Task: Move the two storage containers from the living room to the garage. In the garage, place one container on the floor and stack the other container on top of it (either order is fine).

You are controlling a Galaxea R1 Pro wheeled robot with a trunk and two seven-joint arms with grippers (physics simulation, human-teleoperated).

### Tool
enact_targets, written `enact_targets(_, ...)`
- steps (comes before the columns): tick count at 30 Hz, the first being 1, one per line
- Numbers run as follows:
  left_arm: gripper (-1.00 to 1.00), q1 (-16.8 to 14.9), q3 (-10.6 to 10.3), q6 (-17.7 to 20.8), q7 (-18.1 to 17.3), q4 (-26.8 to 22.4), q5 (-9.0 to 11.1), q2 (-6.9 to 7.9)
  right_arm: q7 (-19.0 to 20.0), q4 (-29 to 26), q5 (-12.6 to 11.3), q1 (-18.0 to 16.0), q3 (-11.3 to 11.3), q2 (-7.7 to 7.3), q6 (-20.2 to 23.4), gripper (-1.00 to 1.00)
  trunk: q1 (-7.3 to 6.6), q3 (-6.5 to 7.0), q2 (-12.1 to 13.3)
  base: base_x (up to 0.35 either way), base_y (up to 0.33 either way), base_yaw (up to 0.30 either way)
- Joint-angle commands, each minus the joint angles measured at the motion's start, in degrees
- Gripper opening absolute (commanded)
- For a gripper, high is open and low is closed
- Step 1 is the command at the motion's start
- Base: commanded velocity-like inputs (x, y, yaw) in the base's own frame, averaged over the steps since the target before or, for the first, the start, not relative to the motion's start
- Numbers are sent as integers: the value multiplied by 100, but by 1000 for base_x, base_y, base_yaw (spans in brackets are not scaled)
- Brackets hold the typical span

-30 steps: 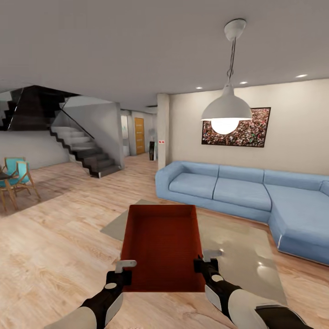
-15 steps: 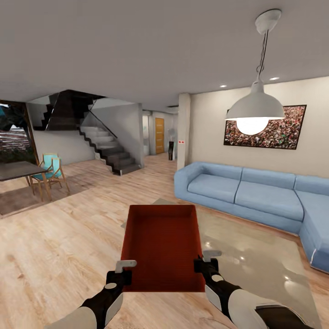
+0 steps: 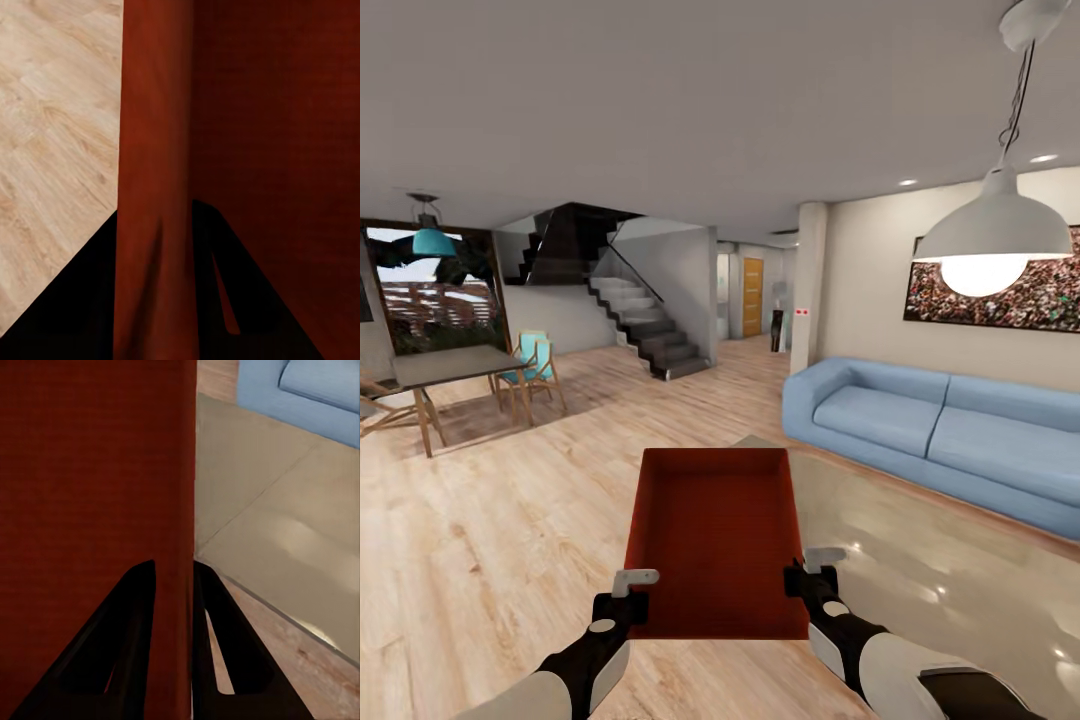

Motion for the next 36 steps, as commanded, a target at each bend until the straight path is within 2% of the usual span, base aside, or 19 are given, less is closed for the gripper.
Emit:
enact_targets(1, -100, -11, 147, -37, 132, -17, -40, 10, -58, 26, -113, -5, -138, -44, -29, -100, 1, -9, -8, 0, 0, 300)
enact_targets(36, -100, -11, 142, -37, 132, -17, -40, 10, -58, 26, -113, -5, -138, -44, -29, -100, 1, -9, -8, 0, 0, 300)
